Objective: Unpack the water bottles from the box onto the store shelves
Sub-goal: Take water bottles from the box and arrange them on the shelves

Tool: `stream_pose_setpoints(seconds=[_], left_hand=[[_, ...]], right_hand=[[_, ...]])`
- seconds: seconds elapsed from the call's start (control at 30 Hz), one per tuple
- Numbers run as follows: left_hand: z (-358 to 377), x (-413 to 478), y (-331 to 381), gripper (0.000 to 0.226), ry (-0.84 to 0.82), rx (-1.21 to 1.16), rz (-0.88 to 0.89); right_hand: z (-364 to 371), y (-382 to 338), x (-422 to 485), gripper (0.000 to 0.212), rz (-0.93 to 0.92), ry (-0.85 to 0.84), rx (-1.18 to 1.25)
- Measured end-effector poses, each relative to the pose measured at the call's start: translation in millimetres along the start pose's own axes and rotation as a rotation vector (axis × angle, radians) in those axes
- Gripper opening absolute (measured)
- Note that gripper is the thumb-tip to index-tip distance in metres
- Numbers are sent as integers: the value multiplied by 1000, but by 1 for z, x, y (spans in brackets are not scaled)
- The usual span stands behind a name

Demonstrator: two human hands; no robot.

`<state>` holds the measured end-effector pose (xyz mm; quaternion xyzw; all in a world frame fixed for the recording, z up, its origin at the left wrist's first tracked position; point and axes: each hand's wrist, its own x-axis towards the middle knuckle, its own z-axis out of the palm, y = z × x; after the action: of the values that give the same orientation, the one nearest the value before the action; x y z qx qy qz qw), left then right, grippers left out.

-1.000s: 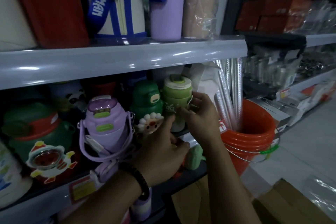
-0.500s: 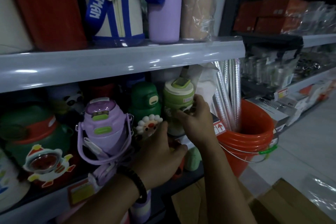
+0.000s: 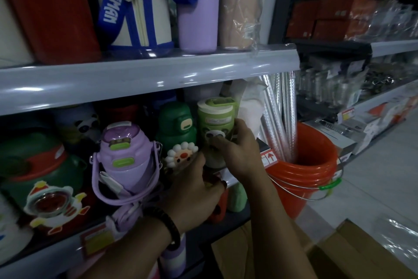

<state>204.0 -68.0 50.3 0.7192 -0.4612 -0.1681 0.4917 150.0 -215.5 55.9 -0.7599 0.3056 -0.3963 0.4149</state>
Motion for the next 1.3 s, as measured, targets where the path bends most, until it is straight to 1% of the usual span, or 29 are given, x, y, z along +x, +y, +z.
stream_pose_setpoints(seconds=[0.17,0.3,0.47,0.63,0.73,0.8,0.87,0.97,1.13,1.3], left_hand=[[4,3,-10,65,-23,15,-15],[9,5,-14,53,-25,24,-51],[11,3,-17,59,-51,11,-97],[9,2,-17,53,-74,34,-112],[8,0,-16,58,-99,17,-144],[7,0,-15,63,-117,5,-187],[7,0,-17,62,-136,-1,-207],[6,-1,-19,62,-145,6,-221],[7,0,-20,77,-159,-24,-221],[5,0,-19,74,-160,-70,-207]], right_hand=[[-8,3,-4,61,36,4,20],[-8,5,-5,64,42,28,46],[-2,4,-6,67,-16,8,62],[-7,15,-3,73,22,-35,124],[-10,20,-2,70,5,-40,96],[-10,21,-2,63,-26,-30,61],[-9,21,-2,58,-46,-27,39],[-8,21,-3,63,-54,-57,12],[-8,22,-6,65,-83,-84,-22],[-11,22,-5,62,-77,-99,-22]])
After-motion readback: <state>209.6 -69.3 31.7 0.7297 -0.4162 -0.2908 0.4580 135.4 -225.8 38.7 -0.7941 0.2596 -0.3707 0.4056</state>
